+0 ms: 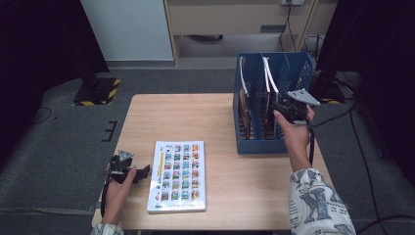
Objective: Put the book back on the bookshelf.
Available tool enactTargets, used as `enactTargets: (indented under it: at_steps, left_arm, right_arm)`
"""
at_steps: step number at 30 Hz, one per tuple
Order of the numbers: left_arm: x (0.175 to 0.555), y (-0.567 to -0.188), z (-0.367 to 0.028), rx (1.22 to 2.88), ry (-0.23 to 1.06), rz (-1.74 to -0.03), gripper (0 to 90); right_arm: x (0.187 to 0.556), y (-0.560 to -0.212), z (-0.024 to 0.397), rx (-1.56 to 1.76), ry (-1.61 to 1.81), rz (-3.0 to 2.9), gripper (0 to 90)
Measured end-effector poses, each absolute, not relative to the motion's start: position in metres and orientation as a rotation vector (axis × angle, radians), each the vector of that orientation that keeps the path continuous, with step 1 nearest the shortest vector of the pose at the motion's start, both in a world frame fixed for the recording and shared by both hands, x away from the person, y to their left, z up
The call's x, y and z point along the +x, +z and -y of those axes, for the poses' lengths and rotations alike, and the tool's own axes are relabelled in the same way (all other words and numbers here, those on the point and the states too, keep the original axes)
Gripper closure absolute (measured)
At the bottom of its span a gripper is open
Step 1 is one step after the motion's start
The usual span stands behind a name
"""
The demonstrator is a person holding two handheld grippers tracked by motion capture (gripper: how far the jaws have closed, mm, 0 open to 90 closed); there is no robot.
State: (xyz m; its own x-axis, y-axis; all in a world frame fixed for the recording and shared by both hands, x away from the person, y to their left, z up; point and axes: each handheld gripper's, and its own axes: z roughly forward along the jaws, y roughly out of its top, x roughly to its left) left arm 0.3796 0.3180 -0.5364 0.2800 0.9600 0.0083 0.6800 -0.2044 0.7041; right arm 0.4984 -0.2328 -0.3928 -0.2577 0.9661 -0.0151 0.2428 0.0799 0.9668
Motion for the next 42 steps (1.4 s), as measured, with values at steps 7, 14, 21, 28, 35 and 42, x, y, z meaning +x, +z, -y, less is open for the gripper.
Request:
enactTargets:
  at_steps: [7, 14, 21, 28, 35, 42]
  left_arm:
    - [0.379, -0.537, -0.318, 1.96, 0.614, -1.469, 2.5]
    - [0.379, -0.537, -0.318, 1.961, 0.614, -1.469, 2.5]
    - [0.38, -0.536, -0.318, 1.967, 0.613, -1.467, 2.3]
    - [0.38, -0.536, -0.317, 1.968, 0.613, -1.465, 2.4]
    - [0.38, -0.536, -0.317, 1.967, 0.611, -1.463, 2.3]
    - [0.38, -0.536, -0.317, 1.968, 0.612, -1.463, 2.3]
  right_arm:
    - [0.491, -0.394, 0.236, 1.231, 1.233, -1.645, 35.0]
    - [0.483, -0.395, 0.239, 1.236, 1.226, -1.669, 33.0]
    - [0.476, -0.396, 0.24, 1.25, 1.256, -1.681, 30.0]
    - [0.466, -0.398, 0.241, 1.245, 1.29, -1.702, 27.6]
    - [0.458, -0.401, 0.233, 1.22, 1.331, -1.74, 24.4]
    - [0.449, -0.399, 0.227, 1.194, 1.357, -1.775, 20.9]
